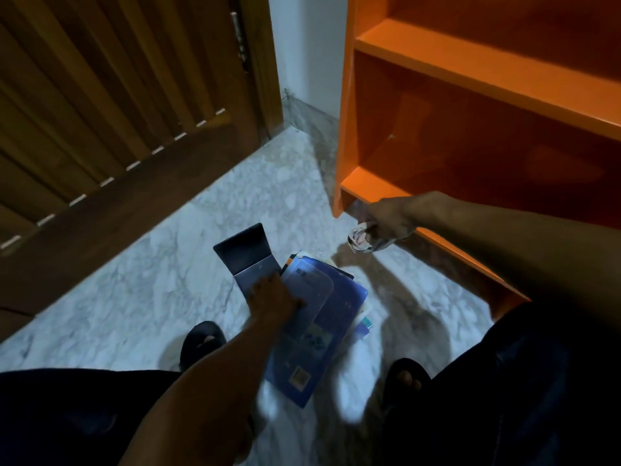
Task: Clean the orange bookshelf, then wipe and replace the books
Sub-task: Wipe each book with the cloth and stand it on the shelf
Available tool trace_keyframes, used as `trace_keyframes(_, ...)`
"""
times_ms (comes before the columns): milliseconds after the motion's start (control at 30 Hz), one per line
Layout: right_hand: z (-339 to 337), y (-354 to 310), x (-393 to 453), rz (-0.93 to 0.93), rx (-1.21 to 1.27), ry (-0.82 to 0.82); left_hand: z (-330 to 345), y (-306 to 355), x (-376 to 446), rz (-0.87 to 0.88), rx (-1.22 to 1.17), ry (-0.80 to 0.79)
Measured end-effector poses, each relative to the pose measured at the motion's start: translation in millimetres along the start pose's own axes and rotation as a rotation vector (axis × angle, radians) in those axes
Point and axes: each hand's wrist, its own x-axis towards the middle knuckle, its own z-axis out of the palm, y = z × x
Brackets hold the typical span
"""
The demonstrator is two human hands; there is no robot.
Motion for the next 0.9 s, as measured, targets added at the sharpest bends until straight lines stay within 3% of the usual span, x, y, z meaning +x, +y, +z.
trace_keyframes(133,2,-20,-2,-0.063,-0.041,-0.024,-7,7,3,-0.06,0.042,-0.015)
trace_keyframes(333,1,-19,-15,-0.063,0.075,0.033,-9,9,4,-0.078,-0.118,-0.016)
trace_keyframes(533,-7,-10,-35,-0.092,0.375,0.101,-17,7,6,0.145,-0.144,-0.09)
trace_keyframes(700,-24,-13,-69,-0.118,0.605,0.311,-71,33,-16,0.268,-0.185,-0.063)
trace_keyframes(800,-37,-14,-84,-0.148,0.898,0.471,-108,46,-27,0.31,-0.395,-0.036)
trace_keyframes(900,-46,-8,-91,-0.142,1.028,0.715,-151,53,-37,0.348,-0.572,0.047)
